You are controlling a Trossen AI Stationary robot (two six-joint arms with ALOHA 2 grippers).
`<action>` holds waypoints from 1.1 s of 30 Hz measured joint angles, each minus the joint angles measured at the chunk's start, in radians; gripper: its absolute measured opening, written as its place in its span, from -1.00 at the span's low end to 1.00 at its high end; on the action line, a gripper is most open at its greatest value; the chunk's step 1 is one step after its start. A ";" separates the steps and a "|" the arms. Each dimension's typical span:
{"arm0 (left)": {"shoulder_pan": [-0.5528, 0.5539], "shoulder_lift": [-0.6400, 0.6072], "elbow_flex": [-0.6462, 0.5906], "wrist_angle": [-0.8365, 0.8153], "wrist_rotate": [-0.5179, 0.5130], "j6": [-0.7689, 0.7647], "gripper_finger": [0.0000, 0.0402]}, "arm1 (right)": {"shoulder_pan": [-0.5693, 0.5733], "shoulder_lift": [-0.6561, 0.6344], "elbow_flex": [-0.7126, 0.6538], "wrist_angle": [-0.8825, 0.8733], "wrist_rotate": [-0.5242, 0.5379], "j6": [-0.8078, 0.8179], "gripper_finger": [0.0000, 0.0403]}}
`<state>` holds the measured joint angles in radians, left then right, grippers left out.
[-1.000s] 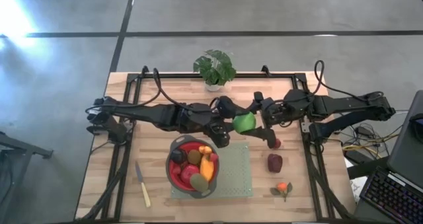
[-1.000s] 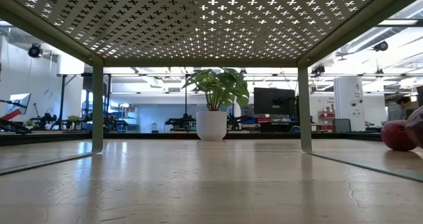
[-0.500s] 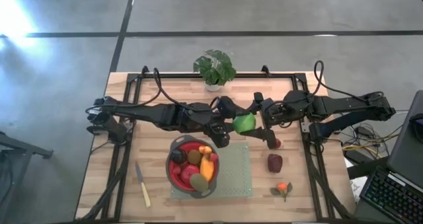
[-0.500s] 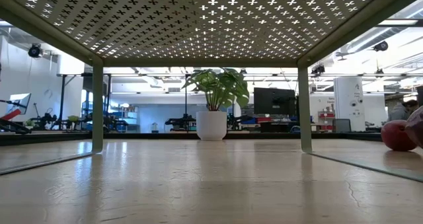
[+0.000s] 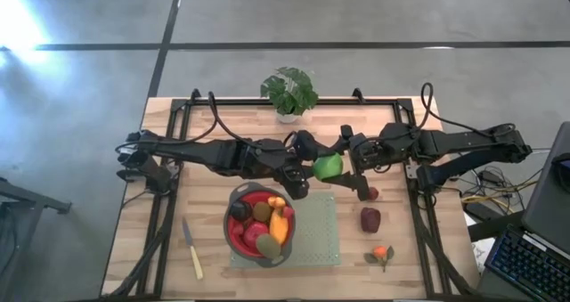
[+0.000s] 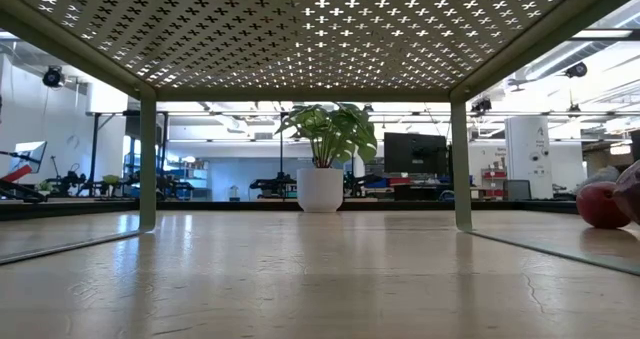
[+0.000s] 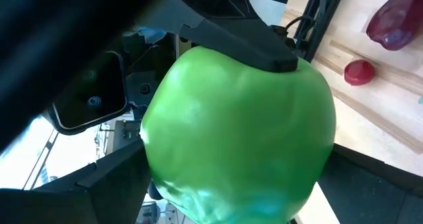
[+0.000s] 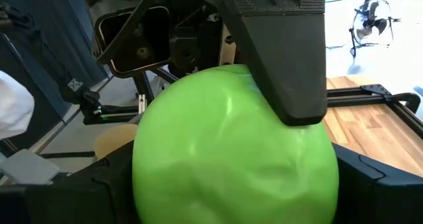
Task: Pick & Place Fruit
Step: Put the green apple into the red strainer
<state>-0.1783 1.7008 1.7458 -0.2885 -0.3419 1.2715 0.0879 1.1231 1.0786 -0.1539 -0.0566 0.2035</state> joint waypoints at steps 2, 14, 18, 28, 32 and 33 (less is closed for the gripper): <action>0.000 0.000 0.000 0.000 0.000 -0.005 0.94 | 0.000 0.000 0.000 0.000 0.000 0.001 0.53; -0.003 0.011 0.000 0.035 -0.118 0.009 0.98 | -0.003 -0.001 0.000 0.008 0.010 0.002 0.55; -0.002 0.017 0.000 0.093 -0.055 -0.063 0.98 | -0.002 -0.003 0.001 0.020 -0.003 0.007 0.53; -0.001 0.021 0.000 0.087 -0.014 -0.016 0.99 | -0.001 -0.001 0.004 0.012 -0.008 0.004 0.60; -0.001 0.021 0.000 0.087 -0.015 -0.017 0.98 | -0.001 -0.001 0.004 0.011 -0.008 0.002 0.53; -0.001 0.021 0.000 0.087 -0.015 -0.017 0.97 | -0.001 -0.001 0.004 0.011 -0.007 0.002 0.52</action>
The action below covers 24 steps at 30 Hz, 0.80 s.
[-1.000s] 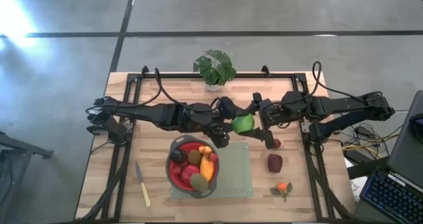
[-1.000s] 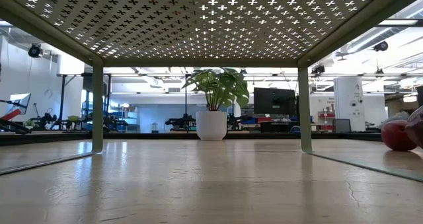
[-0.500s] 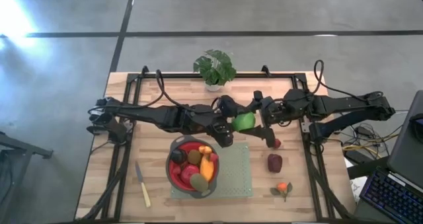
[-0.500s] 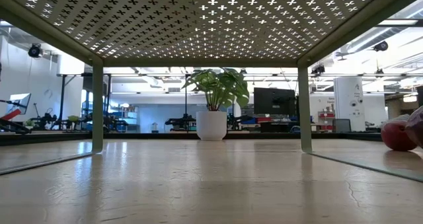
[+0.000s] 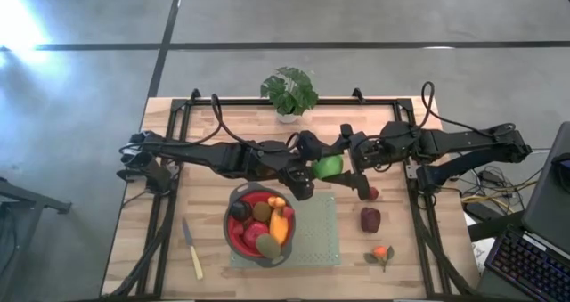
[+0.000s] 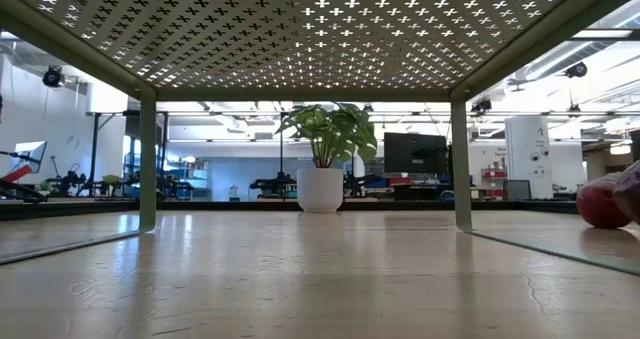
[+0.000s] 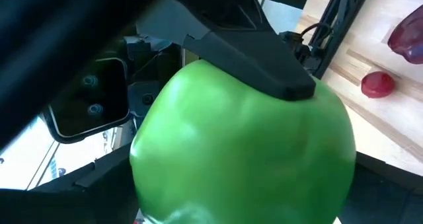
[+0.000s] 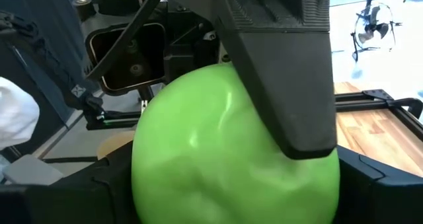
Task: Pick & Place Fruit
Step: Put the green apple into the red strainer
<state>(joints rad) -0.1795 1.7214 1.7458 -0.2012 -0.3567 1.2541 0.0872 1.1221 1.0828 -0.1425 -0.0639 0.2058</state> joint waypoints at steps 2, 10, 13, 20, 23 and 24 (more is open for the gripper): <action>0.000 0.000 0.000 -0.001 -0.003 0.000 0.94 | 0.000 0.000 0.000 0.000 0.000 0.000 0.53; 0.000 -0.001 0.000 -0.005 -0.004 -0.042 0.85 | 0.000 0.001 0.004 -0.002 0.004 -0.003 0.76; -0.001 -0.002 0.000 -0.010 -0.005 -0.063 0.85 | 0.000 -0.007 0.009 -0.016 0.008 -0.013 0.80; -0.003 -0.017 0.001 -0.048 -0.044 -0.088 0.84 | -0.001 -0.073 0.048 -0.173 0.011 -0.008 0.79; -0.006 -0.040 0.001 -0.090 -0.045 -0.132 0.84 | -0.002 -0.112 0.054 -0.252 0.014 -0.007 0.77; -0.008 -0.048 0.002 -0.110 -0.046 -0.155 0.84 | -0.002 -0.127 0.054 -0.273 0.015 -0.007 0.76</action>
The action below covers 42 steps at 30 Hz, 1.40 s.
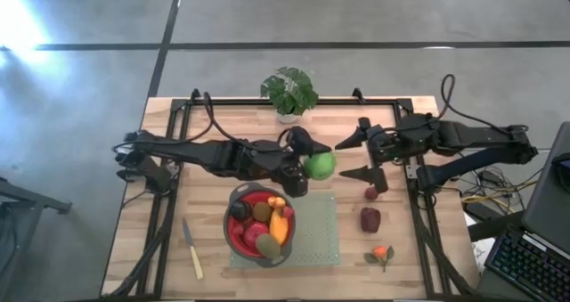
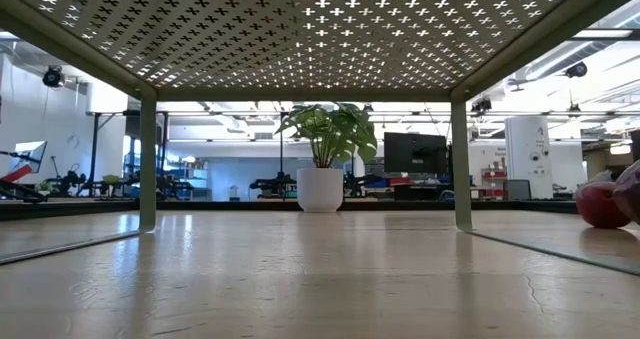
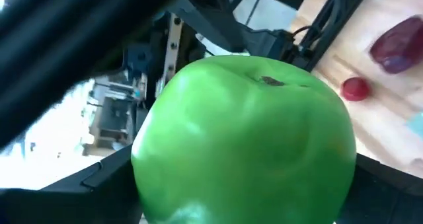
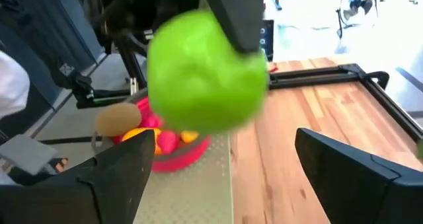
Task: Pick & Place Fruit
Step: Put the green apple into the red strainer
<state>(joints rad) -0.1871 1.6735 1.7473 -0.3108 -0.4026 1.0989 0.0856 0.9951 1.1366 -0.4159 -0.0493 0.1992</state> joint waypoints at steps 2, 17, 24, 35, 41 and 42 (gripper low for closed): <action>-0.003 -0.025 0.000 -0.049 0.000 -0.055 0.84 | 0.000 -0.032 0.000 -0.031 0.004 0.000 0.74; -0.044 -0.272 0.000 -0.455 0.064 -0.718 0.85 | 0.000 -0.135 -0.014 -0.291 0.498 0.132 0.53; -0.044 -0.308 0.000 -0.683 0.166 -1.004 0.85 | 0.000 -0.148 -0.014 -0.286 0.498 0.134 0.41; -0.038 -0.221 0.002 -0.848 0.332 -1.035 0.85 | 0.001 -0.150 -0.014 -0.283 0.498 0.142 0.22; -0.037 -0.167 0.016 -0.887 0.339 -0.903 0.85 | 0.001 -0.150 -0.014 -0.282 0.497 0.150 0.13; -0.037 -0.159 0.018 -0.889 0.339 -0.881 0.85 | 0.001 -0.150 -0.014 -0.282 0.497 0.150 0.12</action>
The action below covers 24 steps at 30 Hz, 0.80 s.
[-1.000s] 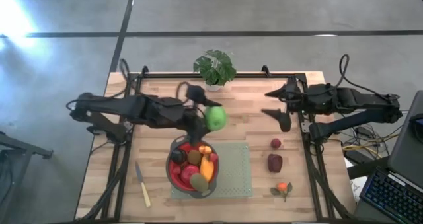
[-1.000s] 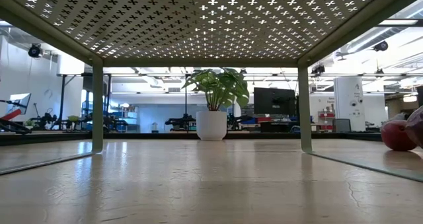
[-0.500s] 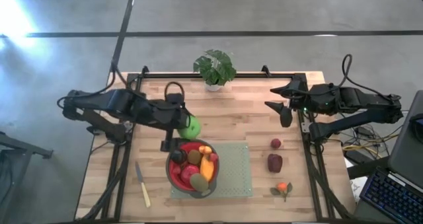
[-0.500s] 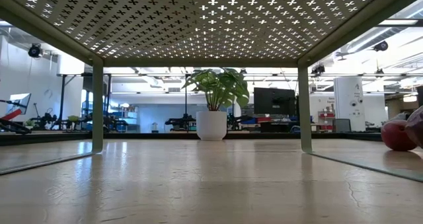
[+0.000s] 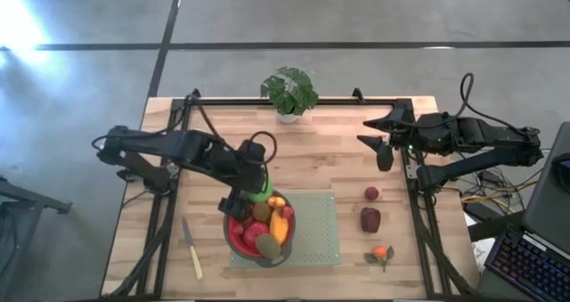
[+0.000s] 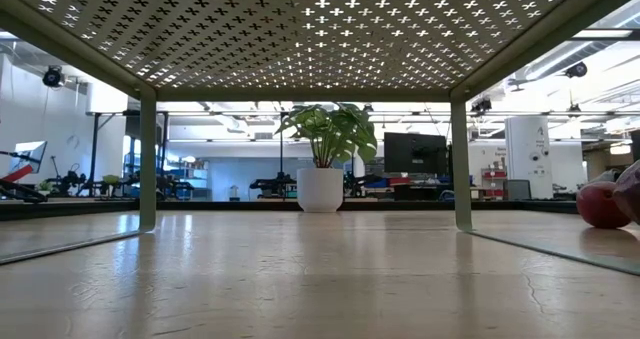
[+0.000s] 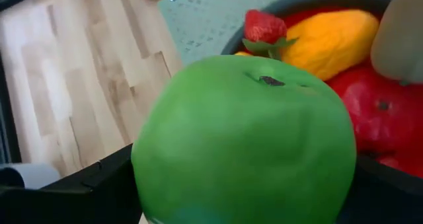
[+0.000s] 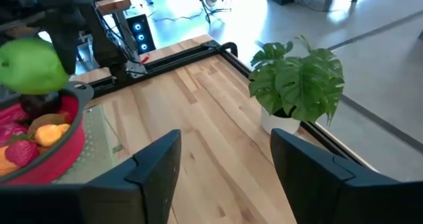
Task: Pick & Place Fruit
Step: Put the green apple into the red strainer
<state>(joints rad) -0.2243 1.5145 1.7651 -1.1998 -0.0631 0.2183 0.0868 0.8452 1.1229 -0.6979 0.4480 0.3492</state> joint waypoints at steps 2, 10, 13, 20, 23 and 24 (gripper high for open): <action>0.000 0.013 0.000 -0.001 0.000 0.039 0.85 | 0.000 0.000 0.000 0.000 0.000 0.000 0.09; 0.000 0.055 0.000 -0.011 0.000 0.180 0.85 | 0.000 0.000 0.000 0.000 0.000 0.002 0.02; 0.000 0.057 -0.002 -0.016 0.000 0.224 0.85 | 0.000 0.000 0.000 0.000 0.000 0.001 0.00; 0.000 0.057 -0.003 -0.016 0.000 0.284 0.85 | 0.000 0.000 0.000 0.000 0.000 -0.007 -0.07; 0.000 0.058 -0.003 -0.015 0.000 0.305 0.85 | 0.000 0.000 0.000 0.000 0.000 -0.008 -0.10; 0.000 0.060 -0.003 -0.015 0.000 0.323 0.85 | 0.000 0.000 0.000 0.000 0.000 -0.008 -0.11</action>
<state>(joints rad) -0.2245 1.5743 1.7618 -1.2145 -0.0635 0.5417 0.0868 0.8448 1.1229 -0.6979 0.4480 0.3412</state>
